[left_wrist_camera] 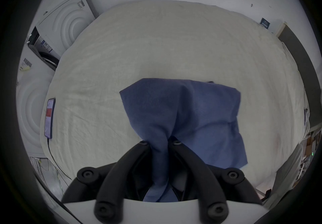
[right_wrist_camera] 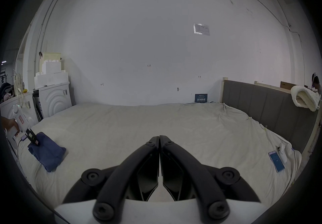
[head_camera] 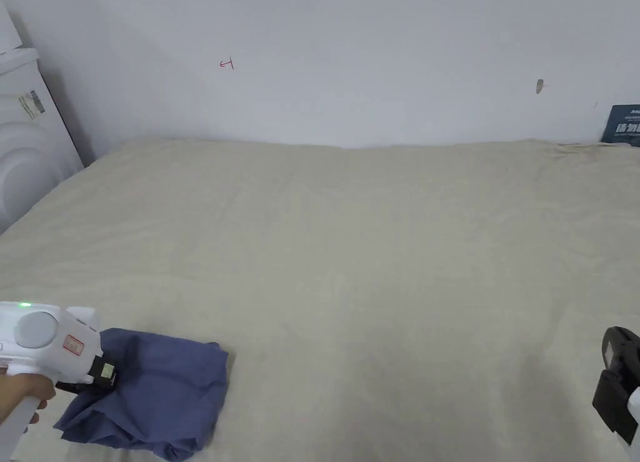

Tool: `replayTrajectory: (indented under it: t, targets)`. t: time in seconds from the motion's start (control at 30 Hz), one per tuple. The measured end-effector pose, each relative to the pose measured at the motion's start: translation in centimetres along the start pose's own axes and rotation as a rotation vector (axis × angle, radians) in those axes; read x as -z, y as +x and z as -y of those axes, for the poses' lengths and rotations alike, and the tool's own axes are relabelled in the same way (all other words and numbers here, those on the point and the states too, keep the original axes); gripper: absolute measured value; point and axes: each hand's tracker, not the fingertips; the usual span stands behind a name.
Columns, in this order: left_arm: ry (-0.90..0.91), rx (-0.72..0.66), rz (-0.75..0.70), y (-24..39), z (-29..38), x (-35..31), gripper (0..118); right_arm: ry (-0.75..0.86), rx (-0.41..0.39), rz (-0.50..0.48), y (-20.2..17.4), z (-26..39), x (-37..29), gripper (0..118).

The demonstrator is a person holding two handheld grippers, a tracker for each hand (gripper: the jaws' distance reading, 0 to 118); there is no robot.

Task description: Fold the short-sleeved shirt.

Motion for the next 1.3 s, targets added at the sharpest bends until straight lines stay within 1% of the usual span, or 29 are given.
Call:
replayTrajectory:
  t: [0.1,0.2,0.23,0.27,0.33,0.37,0.4,0.43,0.53,0.57,0.67,0.73,0.83,0.9,1.03,1.13,1.2,1.27,1.3]
  targets:
    - [-0.006,-0.057,-0.026,-0.1,0.2,1.6,13,-0.012,0.001,0.004,0.1,0.3,0.3,0]
    - [-0.017,-0.083,-0.053,-0.1,0.5,2.7,15,-0.017,0.002,0.006,0.2,0.4,0.3,0]
    - [-0.012,-0.081,-0.055,0.1,0.7,2.9,17,-0.019,0.0,0.008,0.2,0.4,0.3,0]
    - [-0.005,-0.08,-0.059,0.1,0.8,2.9,22,-0.021,-0.001,0.007,0.2,0.4,0.3,0]
    - [0.009,-0.072,-0.085,0.3,0.9,2.6,46,-0.023,-0.002,0.005,0.3,0.3,0.2,0]
    - [0.019,-0.063,-0.107,0.3,0.9,2.4,64,-0.023,-0.001,0.003,0.3,0.2,0.1,0]
    - [0.028,-0.058,-0.12,0.2,0.9,2.1,89,-0.021,0.0,0.002,0.3,0.1,0.1,0]
    - [0.032,-0.062,-0.125,0.1,0.9,1.8,106,-0.019,-0.001,0.001,0.4,0.0,0.0,0]
    - [0.045,-0.078,-0.115,-0.2,0.9,0.6,116,-0.01,-0.001,-0.003,0.5,-0.5,-0.3,0]
    - [0.052,-0.079,-0.113,-0.2,0.9,0.1,118,-0.007,0.001,-0.005,0.5,-0.6,-0.4,0]
    - [0.088,-0.06,-0.147,0.2,1.0,-1.4,118,0.0,0.006,-0.013,1.1,-0.6,-0.4,0]
    - [0.155,-0.038,-0.178,0.7,1.3,-2.7,118,0.007,0.006,-0.022,1.2,-1.0,-0.7,0]
    - [0.269,-0.055,-0.173,1.3,1.5,-5.4,118,0.024,0.006,-0.029,1.4,-1.7,-0.9,0]
    - [0.376,-0.076,-0.139,1.9,1.7,-7.5,118,0.036,0.006,-0.032,2.0,-1.8,-0.7,0]
    - [0.534,-0.124,-0.055,3.4,1.8,-11.9,118,0.06,0.003,-0.039,2.3,-2.7,-1.0,0]
    - [0.643,-0.126,0.031,4.7,2.0,-14.9,118,0.079,0.002,-0.044,2.7,-3.2,-1.0,0]
    - [0.714,-0.117,0.05,5.9,2.3,-16.5,115,0.088,-0.003,-0.046,3.0,-3.6,-1.0,0]
    - [0.785,-0.101,0.027,7.3,2.8,-17.8,109,0.099,-0.004,-0.047,3.2,-3.8,-1.0,0]
    - [0.823,-0.1,0.024,8.0,3.1,-18.4,102,0.103,-0.004,-0.048,3.4,-3.9,-1.0,0]
